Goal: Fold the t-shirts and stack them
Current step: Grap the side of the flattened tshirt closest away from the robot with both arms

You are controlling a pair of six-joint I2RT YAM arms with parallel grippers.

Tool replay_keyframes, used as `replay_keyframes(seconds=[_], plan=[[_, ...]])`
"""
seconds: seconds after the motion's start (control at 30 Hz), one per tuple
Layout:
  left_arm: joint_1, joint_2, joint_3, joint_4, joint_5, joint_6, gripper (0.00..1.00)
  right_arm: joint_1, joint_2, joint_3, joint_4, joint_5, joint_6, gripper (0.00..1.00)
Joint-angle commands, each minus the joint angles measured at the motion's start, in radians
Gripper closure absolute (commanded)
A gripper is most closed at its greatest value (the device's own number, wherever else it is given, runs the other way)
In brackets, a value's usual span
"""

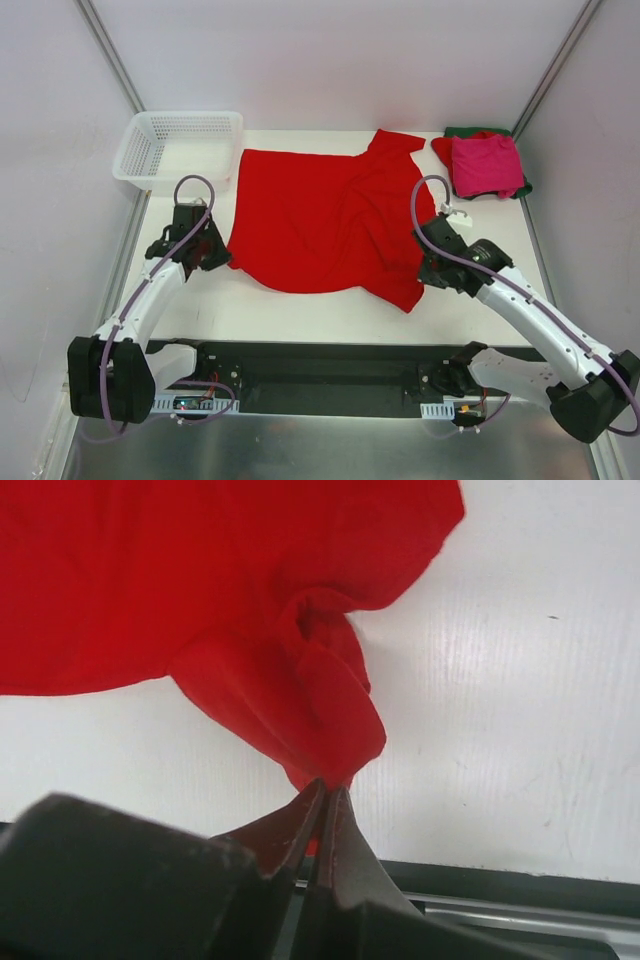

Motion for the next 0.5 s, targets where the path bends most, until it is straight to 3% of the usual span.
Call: replay_keyframes(seconds=[0.0, 0.47], plan=[[0.013, -0.037, 0.032, -0.062, -0.010, 0.036, 1.00, -0.029, -0.041, 0.048, -0.099, 0.108, -0.007, 0.99], [0.118, -0.068, 0.058, -0.099, 0.005, 0.077, 1.00, -0.276, -0.072, 0.073, -0.081, 0.070, -0.166, 0.99]])
